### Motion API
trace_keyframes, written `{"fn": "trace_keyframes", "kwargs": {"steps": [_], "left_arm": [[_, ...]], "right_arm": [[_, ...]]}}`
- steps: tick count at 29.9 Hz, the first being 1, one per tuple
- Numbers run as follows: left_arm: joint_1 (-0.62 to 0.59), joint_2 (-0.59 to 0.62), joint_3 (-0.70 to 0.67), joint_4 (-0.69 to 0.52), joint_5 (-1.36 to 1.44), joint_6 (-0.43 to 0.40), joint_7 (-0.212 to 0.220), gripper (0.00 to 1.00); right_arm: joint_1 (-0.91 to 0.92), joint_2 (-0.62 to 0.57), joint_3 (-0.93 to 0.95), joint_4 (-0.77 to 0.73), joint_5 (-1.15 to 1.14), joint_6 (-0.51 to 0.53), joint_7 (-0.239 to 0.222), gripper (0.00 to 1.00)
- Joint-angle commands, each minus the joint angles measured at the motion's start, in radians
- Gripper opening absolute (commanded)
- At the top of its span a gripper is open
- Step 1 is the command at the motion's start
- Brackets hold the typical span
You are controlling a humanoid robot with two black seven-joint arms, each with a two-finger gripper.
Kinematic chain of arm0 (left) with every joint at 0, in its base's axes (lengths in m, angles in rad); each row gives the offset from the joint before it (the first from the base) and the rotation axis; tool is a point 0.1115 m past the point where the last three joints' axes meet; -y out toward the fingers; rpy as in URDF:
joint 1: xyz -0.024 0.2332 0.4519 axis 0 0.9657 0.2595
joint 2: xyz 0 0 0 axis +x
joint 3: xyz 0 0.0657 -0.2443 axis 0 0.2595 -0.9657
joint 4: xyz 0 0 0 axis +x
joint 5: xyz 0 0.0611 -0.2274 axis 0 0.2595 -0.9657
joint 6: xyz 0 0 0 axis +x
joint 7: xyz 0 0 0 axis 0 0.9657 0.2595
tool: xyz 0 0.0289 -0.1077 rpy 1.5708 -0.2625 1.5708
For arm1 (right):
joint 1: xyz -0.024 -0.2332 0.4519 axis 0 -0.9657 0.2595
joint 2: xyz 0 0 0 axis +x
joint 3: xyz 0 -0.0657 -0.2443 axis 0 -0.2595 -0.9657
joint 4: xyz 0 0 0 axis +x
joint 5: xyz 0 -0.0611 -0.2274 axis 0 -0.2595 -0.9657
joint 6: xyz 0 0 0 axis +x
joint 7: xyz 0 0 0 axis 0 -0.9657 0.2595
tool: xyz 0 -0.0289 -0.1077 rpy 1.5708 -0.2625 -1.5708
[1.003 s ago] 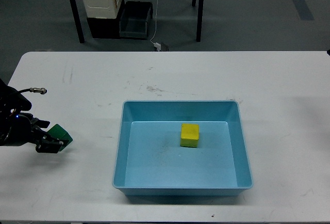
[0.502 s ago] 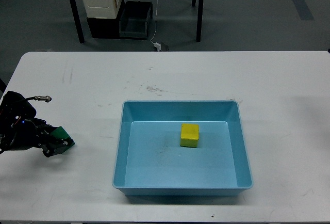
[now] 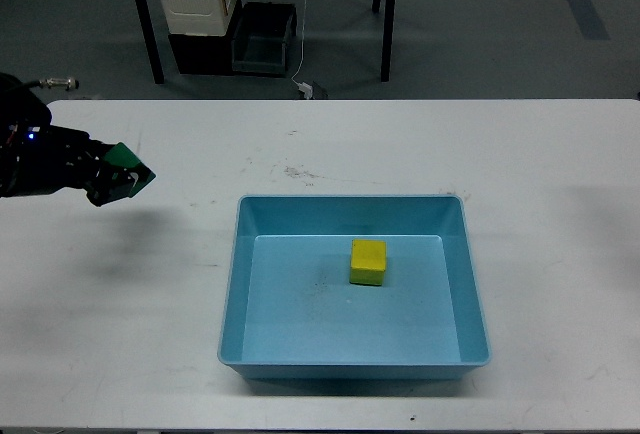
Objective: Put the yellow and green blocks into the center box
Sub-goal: 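Carry the green cube over the bin and release it inside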
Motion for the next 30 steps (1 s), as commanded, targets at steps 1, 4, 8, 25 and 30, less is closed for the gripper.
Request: {"fn": "trace_keyframes", "kwargs": {"steps": [1, 4, 8, 25, 30], "left_arm": [[-0.047, 0.022, 0.004, -0.132, -0.039, -0.009, 0.0, 0.26], [-0.052, -0.033, 0.005, -0.186, -0.038, -0.027, 0.0, 0.26], [-0.078, -0.177, 0.005, -0.198, -0.027, -0.134, 0.0, 0.26], [-0.15, -0.496, 0.16, -0.085, 0.036, -0.134, 0.0, 0.97], [-0.156, -0.499, 0.143, -0.065, 0.022, -0.134, 0.0, 1.0]], "right_arm": [[-0.005, 0.0, 0.0, 0.0, 0.0, -0.001, 0.0, 0.98], [-0.006, 0.0, 0.0, 0.0, 0.0, -0.001, 0.0, 0.98], [-0.006, 0.0, 0.0, 0.003, 0.0, 0.001, 0.0, 0.98], [-0.003, 0.012, 0.018, 0.002, -0.002, 0.002, 0.0, 1.0], [0.003, 0.064, 0.06, 0.006, -0.002, 0.007, 0.0, 1.0]]}}
